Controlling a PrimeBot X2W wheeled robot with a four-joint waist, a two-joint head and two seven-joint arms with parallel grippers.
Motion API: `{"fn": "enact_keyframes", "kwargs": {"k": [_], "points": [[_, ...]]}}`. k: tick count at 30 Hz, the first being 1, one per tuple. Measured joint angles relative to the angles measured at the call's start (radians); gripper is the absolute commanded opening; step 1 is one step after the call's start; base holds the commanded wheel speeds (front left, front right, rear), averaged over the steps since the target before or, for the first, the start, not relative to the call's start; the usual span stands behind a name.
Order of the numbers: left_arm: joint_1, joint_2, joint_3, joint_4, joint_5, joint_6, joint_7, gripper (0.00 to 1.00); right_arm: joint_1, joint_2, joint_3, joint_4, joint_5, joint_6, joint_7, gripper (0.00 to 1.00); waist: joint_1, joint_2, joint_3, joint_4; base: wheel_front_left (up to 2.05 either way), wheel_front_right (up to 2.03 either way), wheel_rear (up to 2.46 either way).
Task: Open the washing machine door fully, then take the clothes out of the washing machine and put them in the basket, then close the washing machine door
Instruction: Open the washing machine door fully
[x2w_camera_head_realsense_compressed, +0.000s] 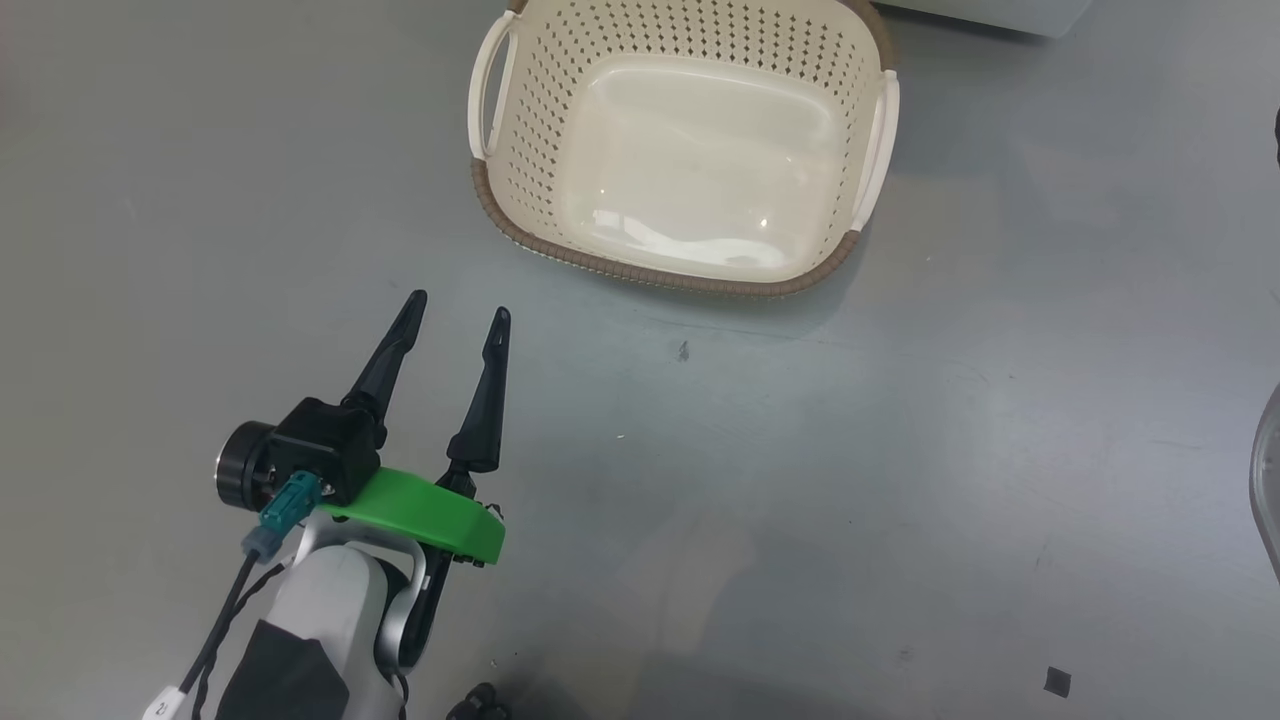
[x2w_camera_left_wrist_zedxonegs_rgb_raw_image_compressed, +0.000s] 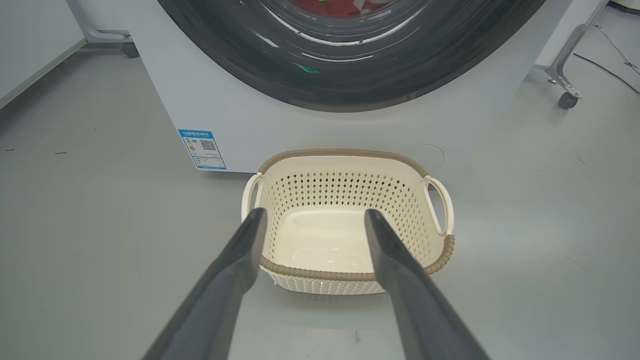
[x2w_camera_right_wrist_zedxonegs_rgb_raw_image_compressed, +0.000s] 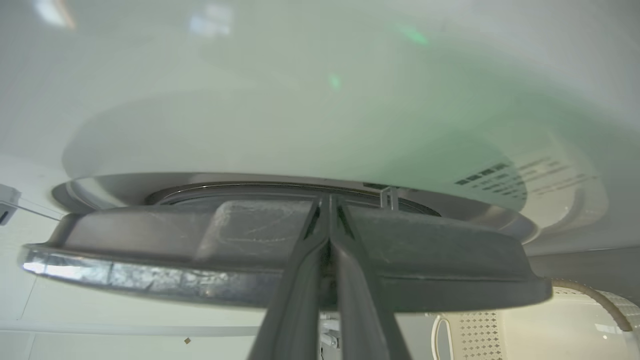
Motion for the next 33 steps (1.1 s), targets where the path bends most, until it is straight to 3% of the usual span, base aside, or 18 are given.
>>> {"fn": "enact_keyframes", "kwargs": {"k": [9,33], "points": [[-0.009,0.0,-0.016,-0.002,-0.01,0.0,0.0,1.0,-0.04,0.001,-0.042,0.028,0.062,-0.023,0.037,0.0,0.0,0.0,0.01,0.011,0.0,0.0,0.0],[-0.03,-0.001,0.003,0.002,-0.012,0.01,0.0,1.0,-0.05,-0.01,-0.049,0.113,0.098,-0.034,0.139,0.0,0.0,0.0,-0.006,0.014,0.0,0.0,0.0]]}}
